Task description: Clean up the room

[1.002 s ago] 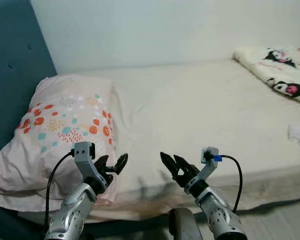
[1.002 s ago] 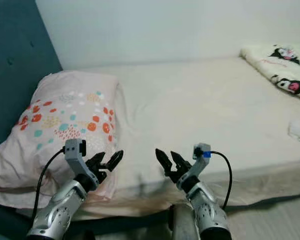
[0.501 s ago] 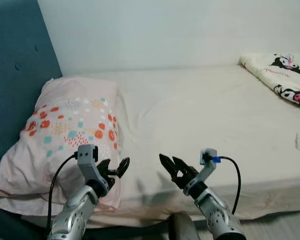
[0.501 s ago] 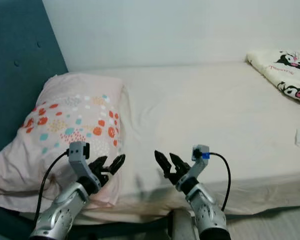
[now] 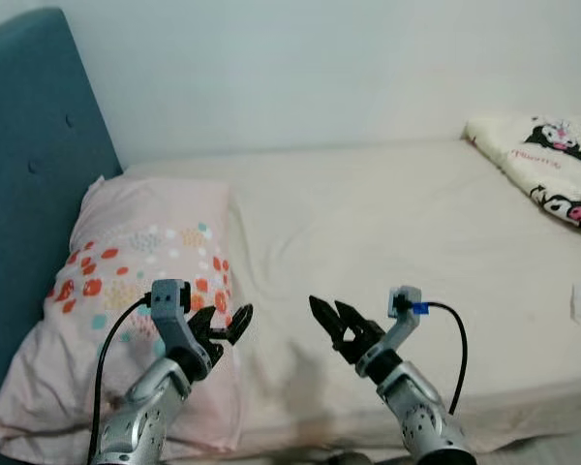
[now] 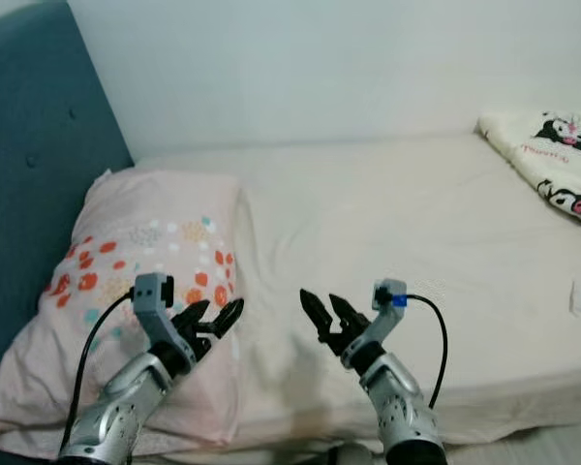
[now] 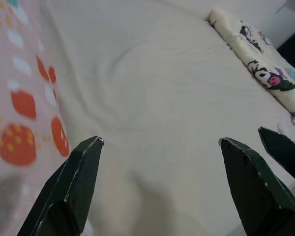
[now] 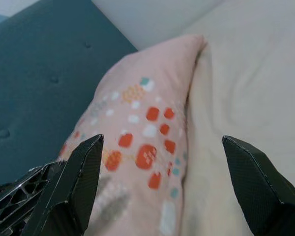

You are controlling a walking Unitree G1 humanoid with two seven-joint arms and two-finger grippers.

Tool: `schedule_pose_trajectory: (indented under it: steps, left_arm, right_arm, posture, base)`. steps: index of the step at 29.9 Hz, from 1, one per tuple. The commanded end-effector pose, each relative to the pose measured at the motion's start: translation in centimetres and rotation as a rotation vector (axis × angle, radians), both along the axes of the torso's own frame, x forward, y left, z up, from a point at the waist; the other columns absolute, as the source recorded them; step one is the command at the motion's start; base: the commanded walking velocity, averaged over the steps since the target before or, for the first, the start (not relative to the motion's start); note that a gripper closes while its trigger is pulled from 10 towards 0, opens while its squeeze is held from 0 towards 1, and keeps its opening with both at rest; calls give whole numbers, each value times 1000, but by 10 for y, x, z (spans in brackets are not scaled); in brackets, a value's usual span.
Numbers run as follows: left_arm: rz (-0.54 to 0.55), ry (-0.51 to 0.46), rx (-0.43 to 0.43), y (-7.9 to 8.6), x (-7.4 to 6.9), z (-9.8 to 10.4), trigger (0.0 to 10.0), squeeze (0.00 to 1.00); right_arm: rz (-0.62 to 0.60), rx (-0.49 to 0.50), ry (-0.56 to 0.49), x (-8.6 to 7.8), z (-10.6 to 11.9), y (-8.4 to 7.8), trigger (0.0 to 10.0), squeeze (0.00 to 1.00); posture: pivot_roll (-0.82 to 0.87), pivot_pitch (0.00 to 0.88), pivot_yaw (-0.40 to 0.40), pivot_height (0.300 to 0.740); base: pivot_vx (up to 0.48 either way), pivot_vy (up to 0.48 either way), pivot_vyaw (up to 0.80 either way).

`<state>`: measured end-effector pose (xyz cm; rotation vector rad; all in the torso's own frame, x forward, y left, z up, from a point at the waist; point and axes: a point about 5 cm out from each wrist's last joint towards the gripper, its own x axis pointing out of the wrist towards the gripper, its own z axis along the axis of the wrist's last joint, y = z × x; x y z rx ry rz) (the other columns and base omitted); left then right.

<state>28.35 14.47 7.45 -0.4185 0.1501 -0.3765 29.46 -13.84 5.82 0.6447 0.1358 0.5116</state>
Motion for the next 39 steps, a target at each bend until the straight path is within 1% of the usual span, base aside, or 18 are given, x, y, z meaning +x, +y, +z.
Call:
schedule_pose_trajectory:
  steps: [1, 2, 3, 5, 10, 15, 22, 24, 26, 31, 32, 33, 34, 35, 36, 37, 38, 39]
  left_arm:
    - [24, 53, 26, 8, -6, -12, 10000, 0]
    - [24, 53, 26, 8, -6, -12, 10000, 0]
    - [46, 108, 43, 14, -8, -21, 10000, 0]
    - [60, 138, 53, 18, -11, -27, 10000, 0]
    - [86, 174, 73, 27, -15, -37, 10000, 0]
    - [110, 179, 101, 40, -25, -51, 10000, 0]
    - [132, 218, 125, 48, -36, -67, 10000, 0]
    - [132, 218, 125, 48, -36, -67, 10000, 0]
    - [167, 279, 135, 53, -45, -81, 10000, 0]
    - [179, 312, 145, 55, -52, -89, 10000, 0]
    - [177, 314, 150, 54, -52, -91, 10000, 0]
    - [177, 314, 150, 54, -52, -91, 10000, 0]
    - [172, 312, 157, 53, -52, -91, 10000, 0]
    - [165, 314, 188, 51, -51, -92, 10000, 0]
    - [165, 314, 188, 51, -51, -92, 10000, 0]
    - [147, 323, 229, 47, -49, -94, 10000, 0]
    - [147, 323, 229, 47, -49, -94, 10000, 0]
    - [123, 339, 288, 44, -49, -97, 10000, 0]
  right_arm:
    - [2, -5, 11, -2, -4, 0, 10000, 0]
    - [2, -5, 11, -2, -4, 0, 10000, 0]
    - [2, -5, 13, -2, -5, 0, 10000, 0]
    - [2, -5, 15, -3, -6, 0, 10000, 0]
    - [3, -5, 18, -4, -7, 0, 10000, 0]
    - [6, -15, 30, -5, -10, 0, 10000, 0]
    - [-1, -33, 54, -9, -18, -3, 10000, 0]
    - [-1, -33, 54, -9, -18, -3, 10000, 0]
    - [-10, -68, 97, -15, -29, -8, 10000, 0]
    - [-13, -104, 132, -20, -38, -11, 10000, 0]
    - [-6, -139, 145, -23, -42, -12, 10000, 0]
    - [-6, -139, 145, -23, -42, -12, 10000, 0]
    - [-1, -179, 171, -25, -48, -12, 10000, 0]
    - [-2, -255, 218, -29, -57, -13, 10000, 0]
    - [-2, -255, 218, -29, -57, -13, 10000, 0]
    - [-2, -375, 280, -35, -70, -16, 10000, 0]
    - [-2, -375, 280, -35, -70, -16, 10000, 0]
    - [7, -514, 351, -43, -84, -19, 10000, 0]
  posture:
    - [-71, 17, -21, 670]
    - [-71, 17, -21, 670]
    - [-70, 18, -21, 675]
    - [-68, 18, -22, 680]
    - [-67, 20, -23, 690]
    - [-71, 21, -21, 710]
    - [-74, 21, -19, 730]
    - [-74, 21, -19, 730]
    - [-75, 22, -23, 740]
    - [-72, 22, -25, 740]
    - [-69, 22, -25, 740]
    - [-69, 22, -25, 740]
    - [-69, 22, -25, 740]
    - [-69, 16, -24, 740]
    - [-69, 16, -24, 740]
    - [-67, 14, -25, 740]
    - [-67, 14, -25, 740]
    - [-67, 12, -24, 740]
  base:
    - [0, 0, 0]
    - [0, 0, 0]
    - [-480, 0, 0]
    - [-480, 0, 0]
    - [-480, 0, 0]
    - [0, 0, 0]
    - [0, 0, 0]
    - [0, 0, 0]
    - [0, 0, 0]
    - [0, 0, 0]
    - [0, 0, 0]
    - [0, 0, 0]
    - [0, 0, 0]
    - [0, -266, 0]
    - [0, -266, 0]
    - [0, -480, 0]
    - [0, -480, 0]
    - [0, -480, 0]
